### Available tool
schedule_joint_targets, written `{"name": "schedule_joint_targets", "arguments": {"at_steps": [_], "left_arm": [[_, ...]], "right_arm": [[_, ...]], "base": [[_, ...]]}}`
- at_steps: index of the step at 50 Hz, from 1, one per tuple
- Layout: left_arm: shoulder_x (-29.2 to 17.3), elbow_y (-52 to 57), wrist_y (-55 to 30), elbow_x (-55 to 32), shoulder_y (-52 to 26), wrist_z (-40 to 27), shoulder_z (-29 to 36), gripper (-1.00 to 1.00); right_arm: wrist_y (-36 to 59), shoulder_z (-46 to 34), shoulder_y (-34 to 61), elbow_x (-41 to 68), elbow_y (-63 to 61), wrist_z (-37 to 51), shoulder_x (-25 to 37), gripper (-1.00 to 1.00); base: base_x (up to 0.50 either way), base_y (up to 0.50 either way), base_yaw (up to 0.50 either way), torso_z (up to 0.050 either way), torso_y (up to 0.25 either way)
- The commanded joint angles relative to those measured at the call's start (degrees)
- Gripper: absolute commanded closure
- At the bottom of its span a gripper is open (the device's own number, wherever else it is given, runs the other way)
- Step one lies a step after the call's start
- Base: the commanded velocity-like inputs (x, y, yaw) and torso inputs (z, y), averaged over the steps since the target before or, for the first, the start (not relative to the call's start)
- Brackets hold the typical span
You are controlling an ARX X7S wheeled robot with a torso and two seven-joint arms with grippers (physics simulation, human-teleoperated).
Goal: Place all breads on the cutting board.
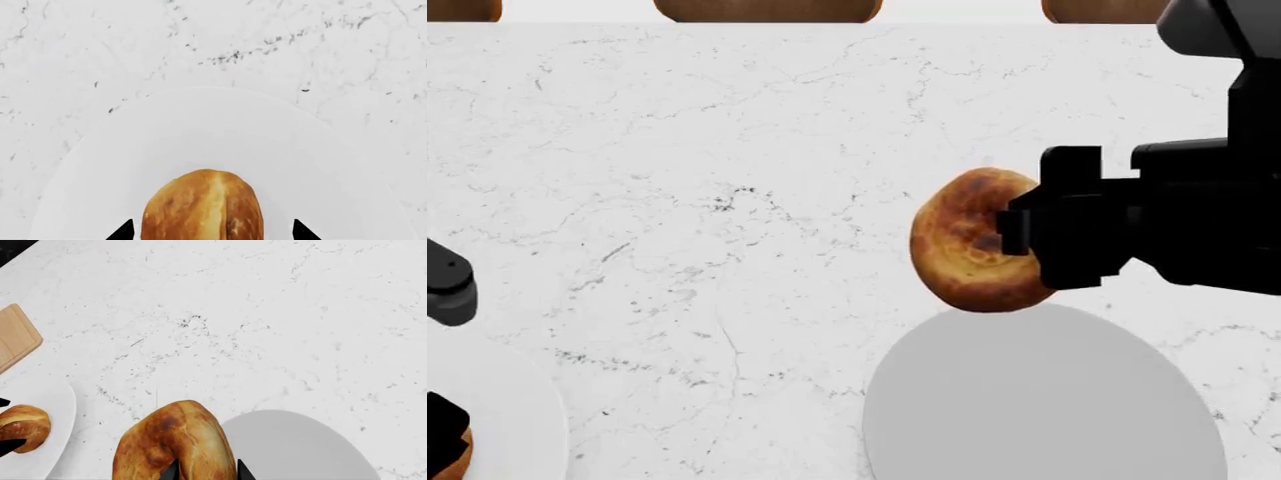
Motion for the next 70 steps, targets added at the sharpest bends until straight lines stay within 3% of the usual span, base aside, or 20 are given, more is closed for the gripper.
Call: {"name": "schedule_joint_targets", "arguments": {"at_steps": [1,35,36,47,56,62,66,70], "left_arm": [[-0.7,0.54,1.25,0.61,2.09,0.46,0.97,-1.0],[-0.27,-0.32,3.48,4.11,4.04,1.78,3.04,-1.0],[-0.25,-0.33,3.65,4.03,4.03,1.64,2.99,1.0],[-0.19,-0.12,3.69,2.33,-0.31,1.21,0.89,1.0],[1.18,-4.75,4.55,-0.67,-10.05,2.79,-4.48,1.0],[1.24,-5.37,5.44,0.75,-12.37,3.35,-5.53,1.0],[1.18,-7.58,8.05,2.79,-13.72,3.55,-6.64,1.0],[1.52,-11.51,12.73,-0.95,-16.34,0.05,-10.46,1.0]], "right_arm": [[0.19,-0.34,0.85,-0.3,0.45,-0.44,-0.5,1.0],[-1.63,-0.48,-1.32,-0.77,-1.36,-1.7,1.17,1.0],[-1.62,-0.5,-1.36,-0.87,-1.4,-1.78,1.24,1.0],[-1.51,-0.32,0.8,-0.97,-1.68,-1.34,1.36,1.0],[-3.07,0.91,4.48,-0.61,-3.77,1.69,1.58,1.0],[-4.97,1.79,5.63,-1.86,-7.72,4.47,1.72,1.0],[-6.17,2.58,5.16,-5.14,-10.39,4.39,2.71,1.0],[-8.6,3.45,5.3,-3.48,-12.19,7.66,2.82,1.0]], "base": [[0.0,0.0,0.0,0.0,0.0],[0.0,0.0,0.0,0.0,0.0],[0.0,0.0,0.0,0.0,0.0],[0.0,0.0,0.0,0.0,0.0],[0.0,0.0,0.0,0.0,0.0],[0.0,0.0,0.0,0.0,0.0],[0.0,0.0,0.0,0.0,0.0],[0.0,0.0,0.0,0.0,0.0]]}}
